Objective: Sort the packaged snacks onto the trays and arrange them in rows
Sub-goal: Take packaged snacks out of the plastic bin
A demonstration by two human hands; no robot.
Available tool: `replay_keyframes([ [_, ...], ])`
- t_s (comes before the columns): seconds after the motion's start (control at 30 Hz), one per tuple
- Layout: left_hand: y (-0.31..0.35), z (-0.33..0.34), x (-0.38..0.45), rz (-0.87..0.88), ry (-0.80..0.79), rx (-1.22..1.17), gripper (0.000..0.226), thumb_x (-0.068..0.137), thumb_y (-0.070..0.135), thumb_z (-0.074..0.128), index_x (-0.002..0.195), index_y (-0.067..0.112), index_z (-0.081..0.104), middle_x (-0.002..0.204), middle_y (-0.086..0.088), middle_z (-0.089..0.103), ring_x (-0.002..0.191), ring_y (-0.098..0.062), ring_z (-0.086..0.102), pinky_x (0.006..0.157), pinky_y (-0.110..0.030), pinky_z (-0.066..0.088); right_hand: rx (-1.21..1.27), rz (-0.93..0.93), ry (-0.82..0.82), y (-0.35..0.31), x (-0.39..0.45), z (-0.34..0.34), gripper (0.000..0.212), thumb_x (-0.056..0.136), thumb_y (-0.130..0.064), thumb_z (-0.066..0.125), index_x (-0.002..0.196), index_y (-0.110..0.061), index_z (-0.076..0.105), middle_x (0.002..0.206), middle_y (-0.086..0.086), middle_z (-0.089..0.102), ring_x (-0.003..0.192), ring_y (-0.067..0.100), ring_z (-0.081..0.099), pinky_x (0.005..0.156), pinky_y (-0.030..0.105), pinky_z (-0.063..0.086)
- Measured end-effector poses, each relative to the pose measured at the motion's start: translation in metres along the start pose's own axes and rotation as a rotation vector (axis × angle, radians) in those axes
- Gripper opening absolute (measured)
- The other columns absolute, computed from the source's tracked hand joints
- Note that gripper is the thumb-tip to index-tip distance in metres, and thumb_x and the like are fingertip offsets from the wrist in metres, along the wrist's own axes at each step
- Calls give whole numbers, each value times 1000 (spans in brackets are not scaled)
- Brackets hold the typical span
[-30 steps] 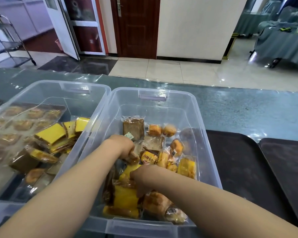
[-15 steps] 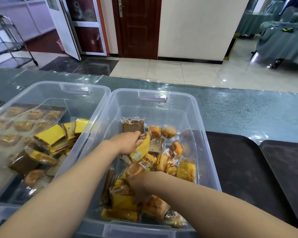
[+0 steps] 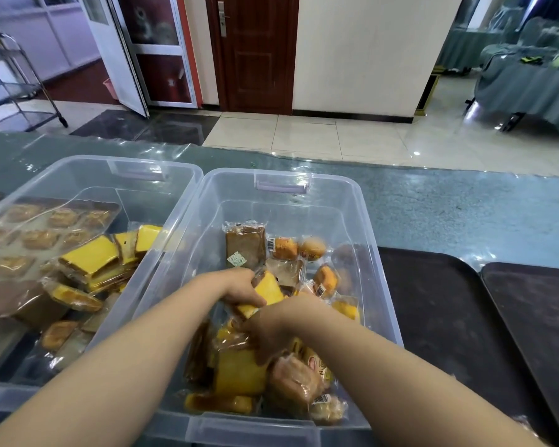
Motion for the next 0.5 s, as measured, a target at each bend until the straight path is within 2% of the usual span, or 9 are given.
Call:
replay_keyframes([
  [0.07, 3, 4, -4, 13, -41, 103, 53, 88, 41, 68, 126, 9, 52, 127, -11, 59, 102, -25, 56, 79, -26, 41, 119, 44, -8, 19, -11, -10, 56, 90, -22, 64, 141, -21, 42, 110, 6, 61, 86, 23, 63, 64, 33, 52],
  [0.1, 5, 6, -6, 27, -64, 132, 50, 89, 38, 67, 129, 10, 51, 130, -11, 58, 103, -23, 55, 81, -27, 41, 168, 63, -11, 31, -18, -14, 58, 87, -17, 66, 140, -24, 43, 116, 6, 60, 92, 24, 64, 71, 37, 55],
  [0.17, 6, 9, -10, 33, -105, 168, 52, 92, 33, 65, 136, 13, 46, 136, -8, 53, 114, -23, 53, 88, -28, 42, 184, 97, 4, 53, -31, -22, 60, 81, -10, 68, 135, -27, 50, 124, 3, 58, 107, 27, 60, 90, 45, 53],
  [0.2, 6, 9, -13, 31, -120, 195, 53, 91, 32, 65, 138, 15, 46, 136, -7, 52, 118, -24, 53, 92, -30, 42, 206, 116, 26, 64, -36, -25, 54, 78, -8, 68, 127, -28, 57, 121, 0, 58, 111, 28, 57, 95, 46, 50],
  [0.23, 8, 7, -15, 49, -124, 217, 49, 90, 32, 66, 134, 18, 50, 132, -6, 54, 116, -24, 54, 92, -31, 43, 255, 124, 56, 72, -40, -28, 42, 77, -7, 68, 112, -30, 62, 111, -2, 58, 110, 27, 56, 95, 46, 49],
  [0.3, 11, 4, -15, 96, -115, 251, 24, 89, 27, 65, 112, 19, 62, 112, -6, 60, 98, -22, 57, 85, -32, 47, 387, 101, 166, 80, -52, -40, 27, 77, -10, 70, 85, -34, 58, 92, -7, 57, 96, 21, 57, 86, 39, 50],
  [0.37, 17, -4, -14, 153, -50, 198, 11, 89, 20, 61, 100, 18, 63, 102, -7, 63, 90, -22, 57, 78, -32, 49, 525, 82, 318, 91, -67, -53, 26, 77, -13, 72, 88, -34, 59, 92, -8, 58, 89, 16, 57, 79, 32, 49],
  [0.43, 18, -18, -12, 180, 47, 69, 4, 85, 24, 63, 86, 26, 59, 92, -1, 63, 86, -23, 58, 75, -35, 49, 627, 100, 444, 108, -89, -59, 31, 76, -11, 72, 95, -33, 62, 96, -7, 60, 89, 14, 59, 79, 31, 51],
  [0.5, 19, -30, -12, 173, 140, -34, 21, 84, 34, 66, 78, 28, 47, 83, 3, 55, 77, -18, 52, 67, -34, 42, 744, 88, 550, 122, -112, -62, 24, 75, -7, 73, 84, -27, 62, 81, -4, 59, 78, 14, 59, 74, 34, 53],
])
Point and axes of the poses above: each hand's wrist, its own x-axis towards the middle knuckle, its own z-axis out of the palm, y = z × x, the point moved 9 cm from there along x, towards the middle knuckle
